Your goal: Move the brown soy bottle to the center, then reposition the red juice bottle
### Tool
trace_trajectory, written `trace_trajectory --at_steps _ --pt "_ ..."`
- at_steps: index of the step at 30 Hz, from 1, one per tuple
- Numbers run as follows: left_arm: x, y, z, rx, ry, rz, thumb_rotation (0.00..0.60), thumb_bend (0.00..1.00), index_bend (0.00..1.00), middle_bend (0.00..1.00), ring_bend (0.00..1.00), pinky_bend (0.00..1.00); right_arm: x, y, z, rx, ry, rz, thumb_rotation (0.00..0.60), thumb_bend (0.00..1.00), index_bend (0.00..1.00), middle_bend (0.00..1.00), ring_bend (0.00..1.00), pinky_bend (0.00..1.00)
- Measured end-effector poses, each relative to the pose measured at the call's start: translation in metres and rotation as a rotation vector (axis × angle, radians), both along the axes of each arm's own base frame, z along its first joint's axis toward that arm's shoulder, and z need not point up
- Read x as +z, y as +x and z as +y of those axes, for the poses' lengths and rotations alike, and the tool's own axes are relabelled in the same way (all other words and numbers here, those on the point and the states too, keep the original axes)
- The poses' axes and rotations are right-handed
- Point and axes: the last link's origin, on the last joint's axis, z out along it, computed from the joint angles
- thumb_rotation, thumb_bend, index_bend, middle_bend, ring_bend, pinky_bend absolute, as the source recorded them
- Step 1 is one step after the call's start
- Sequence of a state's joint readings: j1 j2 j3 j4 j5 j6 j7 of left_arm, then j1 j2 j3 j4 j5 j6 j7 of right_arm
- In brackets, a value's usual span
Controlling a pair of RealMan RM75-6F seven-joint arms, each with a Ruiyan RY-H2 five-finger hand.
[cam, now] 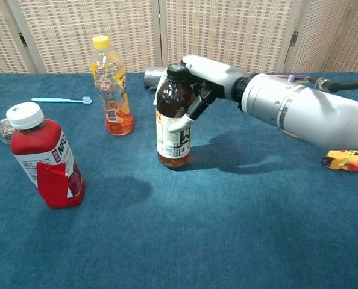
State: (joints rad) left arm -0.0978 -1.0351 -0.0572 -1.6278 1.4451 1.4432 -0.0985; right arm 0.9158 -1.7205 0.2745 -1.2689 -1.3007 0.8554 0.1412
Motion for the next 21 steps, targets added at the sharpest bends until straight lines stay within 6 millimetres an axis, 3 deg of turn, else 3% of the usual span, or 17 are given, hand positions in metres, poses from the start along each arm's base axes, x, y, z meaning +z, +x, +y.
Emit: trace_trajectory --at_steps 7,9,12,14,17,21 --pt "0.004 -0.001 0.0 0.004 0.013 -0.007 0.6 0.24 0.48 0.42 0.36 0.56 -0.006 0.007 -0.002 0.009 0.002 0.023 0.6 0.03 0.47 0.46 0.45 0.65" --pt "0.005 -0.002 0.0 0.005 0.015 -0.006 0.6 0.24 0.48 0.42 0.36 0.56 -0.008 0.007 -0.002 0.01 0.003 0.031 0.6 0.02 0.41 0.44 0.44 0.65" --pt "0.006 -0.002 0.0 0.006 0.014 -0.005 0.6 0.24 0.48 0.42 0.36 0.56 -0.011 0.006 -0.002 0.008 0.02 0.048 0.6 0.0 0.17 0.32 0.36 0.61" --pt "0.006 -0.002 0.001 0.007 0.012 -0.004 0.6 0.24 0.48 0.42 0.36 0.56 -0.012 0.006 -0.002 0.009 0.036 0.06 0.6 0.0 0.07 0.25 0.3 0.56" --pt "0.006 -0.002 0.001 0.007 0.012 -0.003 0.6 0.24 0.48 0.42 0.36 0.56 -0.01 0.007 -0.002 0.011 0.046 0.057 0.6 0.0 0.0 0.16 0.24 0.49" --pt "0.005 -0.003 0.0 0.009 0.011 -0.003 0.6 0.24 0.48 0.42 0.36 0.56 -0.006 0.009 -0.001 0.022 0.041 0.043 0.6 0.0 0.0 0.11 0.21 0.47"
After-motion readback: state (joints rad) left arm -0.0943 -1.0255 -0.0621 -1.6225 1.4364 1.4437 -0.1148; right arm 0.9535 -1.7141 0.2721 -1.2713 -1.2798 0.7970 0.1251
